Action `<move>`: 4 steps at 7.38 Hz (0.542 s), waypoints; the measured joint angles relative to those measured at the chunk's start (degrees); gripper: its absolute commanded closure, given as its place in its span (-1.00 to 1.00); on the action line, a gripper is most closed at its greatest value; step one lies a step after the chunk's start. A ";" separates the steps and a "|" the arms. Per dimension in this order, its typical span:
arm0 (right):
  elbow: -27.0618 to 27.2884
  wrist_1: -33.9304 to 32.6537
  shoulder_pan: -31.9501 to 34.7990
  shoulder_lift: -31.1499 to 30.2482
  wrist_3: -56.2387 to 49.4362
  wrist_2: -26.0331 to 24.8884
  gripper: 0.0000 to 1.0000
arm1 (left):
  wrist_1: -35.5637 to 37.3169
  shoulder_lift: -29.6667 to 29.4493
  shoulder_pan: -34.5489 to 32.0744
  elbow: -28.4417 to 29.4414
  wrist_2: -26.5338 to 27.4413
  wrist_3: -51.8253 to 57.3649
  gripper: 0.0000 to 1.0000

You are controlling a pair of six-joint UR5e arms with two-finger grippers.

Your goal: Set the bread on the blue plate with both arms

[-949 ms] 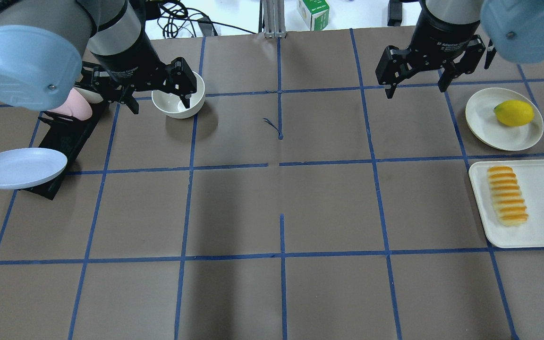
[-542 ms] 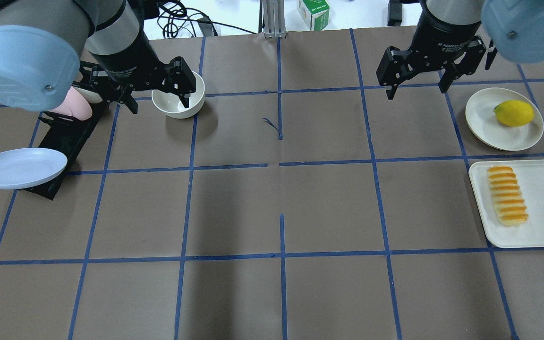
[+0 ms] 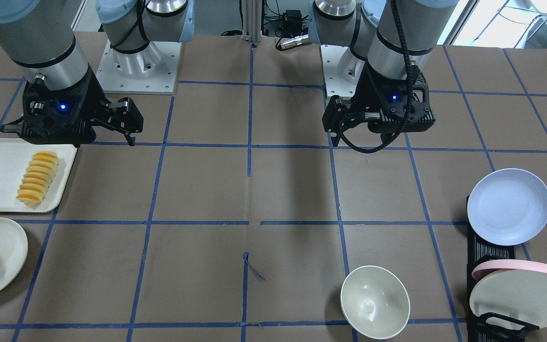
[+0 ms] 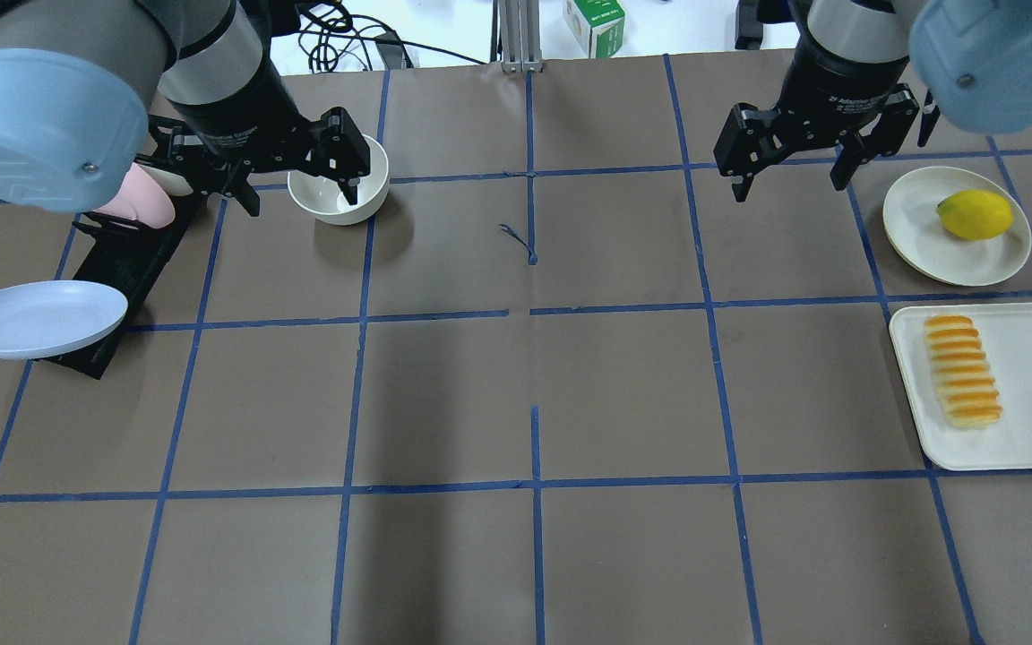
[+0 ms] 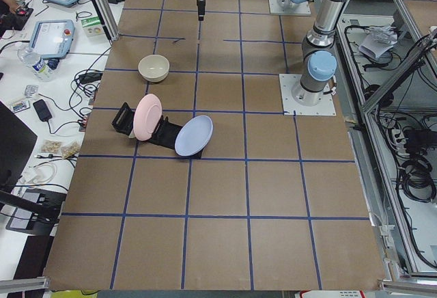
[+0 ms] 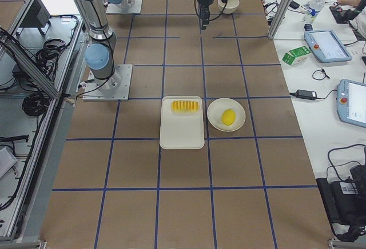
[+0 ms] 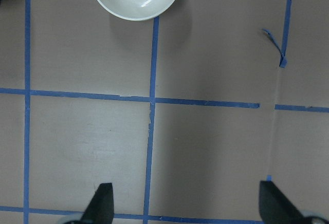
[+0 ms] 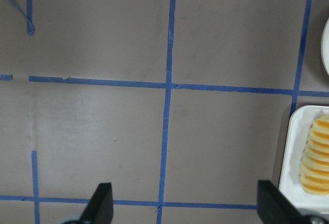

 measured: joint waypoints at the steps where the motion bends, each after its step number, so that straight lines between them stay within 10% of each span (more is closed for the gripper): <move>1: 0.04 0.02 -0.01 -0.03 0.01 0.04 -1.00 | 0.01 0.08 0.00 -0.04 0.00 -0.04 -1.00; 4: 0.07 -0.01 0.01 -0.12 0.42 0.14 -1.00 | 0.05 -0.05 0.00 -0.06 0.02 -0.38 -1.00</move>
